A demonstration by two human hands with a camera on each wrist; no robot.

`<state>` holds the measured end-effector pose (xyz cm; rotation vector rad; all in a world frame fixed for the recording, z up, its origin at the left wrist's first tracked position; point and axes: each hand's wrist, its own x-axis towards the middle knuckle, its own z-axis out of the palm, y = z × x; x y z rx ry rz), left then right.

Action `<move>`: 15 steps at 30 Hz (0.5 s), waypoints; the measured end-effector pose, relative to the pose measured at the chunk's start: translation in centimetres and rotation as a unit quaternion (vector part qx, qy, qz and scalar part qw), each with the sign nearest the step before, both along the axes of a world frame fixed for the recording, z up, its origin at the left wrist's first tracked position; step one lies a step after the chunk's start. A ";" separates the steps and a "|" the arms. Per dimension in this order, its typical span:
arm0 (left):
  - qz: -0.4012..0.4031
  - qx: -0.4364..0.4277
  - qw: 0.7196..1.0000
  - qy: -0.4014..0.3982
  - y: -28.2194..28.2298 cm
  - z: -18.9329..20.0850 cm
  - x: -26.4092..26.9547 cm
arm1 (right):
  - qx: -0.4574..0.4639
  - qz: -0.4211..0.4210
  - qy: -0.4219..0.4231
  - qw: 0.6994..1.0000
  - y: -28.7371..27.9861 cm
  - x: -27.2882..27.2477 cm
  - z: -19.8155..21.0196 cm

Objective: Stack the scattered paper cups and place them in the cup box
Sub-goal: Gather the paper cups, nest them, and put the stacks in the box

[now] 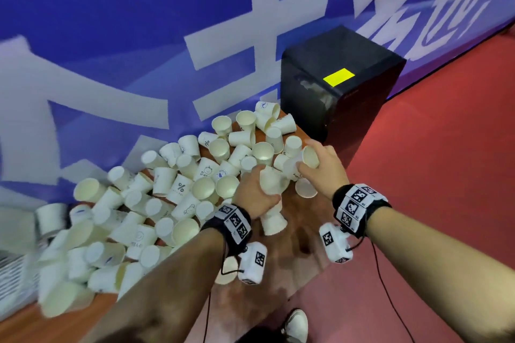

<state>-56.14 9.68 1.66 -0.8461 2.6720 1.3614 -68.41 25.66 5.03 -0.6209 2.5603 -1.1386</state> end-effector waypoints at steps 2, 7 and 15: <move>0.034 0.001 0.999 -0.001 -2.5 1.4 2.6 | -0.009 0.040 0.003 0.999 -3.2 1.5 0.9; 0.130 -0.025 0.991 0.014 -9.2 3.5 10.6 | -0.033 0.137 0.003 0.990 -11.6 7.1 3.2; 0.255 -0.037 0.966 0.029 -17.9 5.1 25.7 | -0.008 0.261 0.015 0.965 -23.9 19.4 5.0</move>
